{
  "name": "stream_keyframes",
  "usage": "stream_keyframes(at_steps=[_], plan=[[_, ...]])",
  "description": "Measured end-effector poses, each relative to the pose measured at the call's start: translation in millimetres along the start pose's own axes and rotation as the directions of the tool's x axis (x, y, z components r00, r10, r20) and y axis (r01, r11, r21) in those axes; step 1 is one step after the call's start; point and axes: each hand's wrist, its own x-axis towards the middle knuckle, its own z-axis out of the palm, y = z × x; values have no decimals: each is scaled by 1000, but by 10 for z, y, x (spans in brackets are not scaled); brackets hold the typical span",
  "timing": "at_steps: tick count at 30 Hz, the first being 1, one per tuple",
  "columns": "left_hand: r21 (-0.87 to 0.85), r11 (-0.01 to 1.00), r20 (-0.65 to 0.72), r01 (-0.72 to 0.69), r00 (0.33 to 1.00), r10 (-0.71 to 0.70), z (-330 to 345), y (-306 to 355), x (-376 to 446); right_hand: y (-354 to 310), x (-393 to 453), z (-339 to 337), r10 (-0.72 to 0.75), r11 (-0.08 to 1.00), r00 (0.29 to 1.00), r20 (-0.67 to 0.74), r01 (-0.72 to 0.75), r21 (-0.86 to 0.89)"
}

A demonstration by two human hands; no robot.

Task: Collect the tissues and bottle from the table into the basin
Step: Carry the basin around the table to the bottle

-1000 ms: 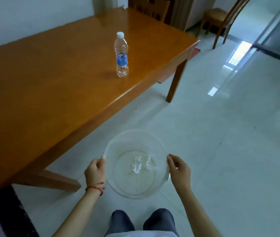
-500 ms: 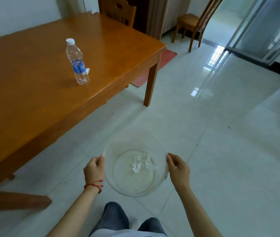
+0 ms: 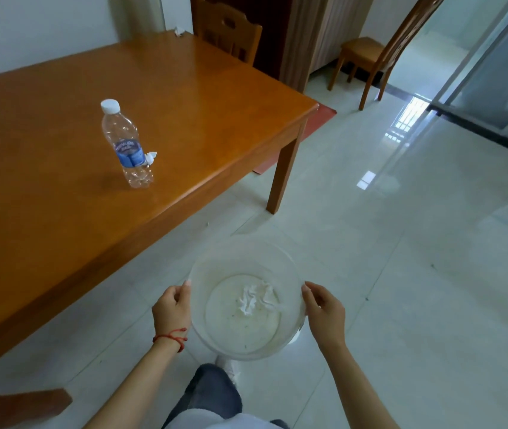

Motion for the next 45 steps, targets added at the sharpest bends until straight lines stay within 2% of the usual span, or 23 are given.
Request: stream_keyframes(at_steps=[5, 11, 18, 22, 29, 35, 39, 45], plan=[[20, 1000, -17, 23, 1000, -23, 180, 200, 414, -166, 525, 164, -16, 1000, 1000, 17, 16, -24], [19, 997, -73, 80, 994, -78, 331, 340, 726, -303, 1024, 315, -14, 998, 995, 100, 19, -54], [-19, 982, -235, 188, 954, -187, 587, 410, 855, -395, 1716, 480, -32, 993, 961, 274, 62, -99], [-74, 961, -366, 266, 889, -274, 765, 487, 845, -485, 2121, 553, -50, 983, 903, 426, 120, -139], [-207, 914, -548, 349, 733, -404, 1038, 641, 719, -781, 2636, 746, -163, 919, 757, 633, 350, -182], [-307, 873, -602, 378, 634, -486, 1017, 612, 611, -913, 2733, 1049, -185, 884, 639, 747, 441, -158], [-342, 855, -631, 389, 579, -516, 900, 533, 631, -952, 2686, 1322, -178, 873, 591, 787, 463, -151], [-347, 849, -658, 400, 541, -524, 707, 428, 676, -992, 2585, 1636, -165, 861, 526, 834, 490, -139]])
